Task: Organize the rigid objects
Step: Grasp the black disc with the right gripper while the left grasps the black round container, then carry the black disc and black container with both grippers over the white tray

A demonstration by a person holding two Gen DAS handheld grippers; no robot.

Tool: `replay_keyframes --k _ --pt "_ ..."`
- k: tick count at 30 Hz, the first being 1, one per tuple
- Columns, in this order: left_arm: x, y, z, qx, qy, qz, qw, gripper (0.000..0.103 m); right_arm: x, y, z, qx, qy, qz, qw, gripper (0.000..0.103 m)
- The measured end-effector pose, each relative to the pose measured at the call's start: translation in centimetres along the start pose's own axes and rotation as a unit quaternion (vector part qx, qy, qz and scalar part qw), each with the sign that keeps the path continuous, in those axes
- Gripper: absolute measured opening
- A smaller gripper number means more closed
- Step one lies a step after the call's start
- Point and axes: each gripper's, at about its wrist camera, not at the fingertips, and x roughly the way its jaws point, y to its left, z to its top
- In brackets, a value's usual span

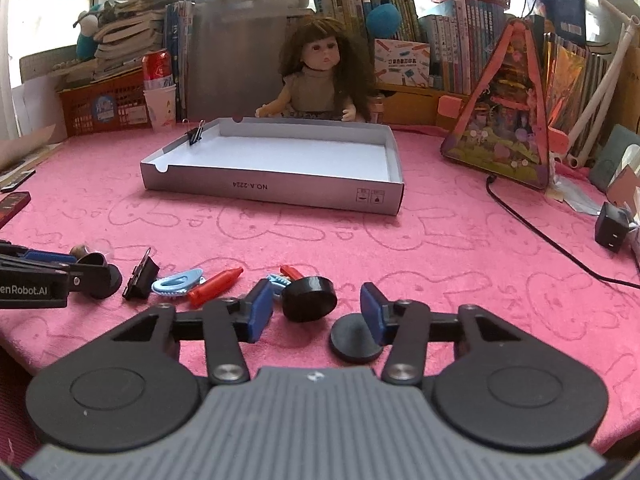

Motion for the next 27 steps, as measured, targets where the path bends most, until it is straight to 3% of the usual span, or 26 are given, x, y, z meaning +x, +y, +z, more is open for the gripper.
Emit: replay_keyframes --k 4,10,27 --pt "0.1 -0.2 0.0 0.007 -0.008 -0.003 0.9999 0.031 0.4 0.0 0.0 0.001 0.006 0.006 1.000 0.038" --pt "-0.3 -0.7 0.0 0.022 -0.016 0.000 0.9996 0.030 0.3 0.1 0.1 0.003 0.005 0.006 1.000 0.038" --pt "-0.8 0.0 2.5 -0.004 -0.028 -0.043 0.9987 0.030 0.0 -0.2 2.0 0.025 -0.006 0.022 0.999 0.038"
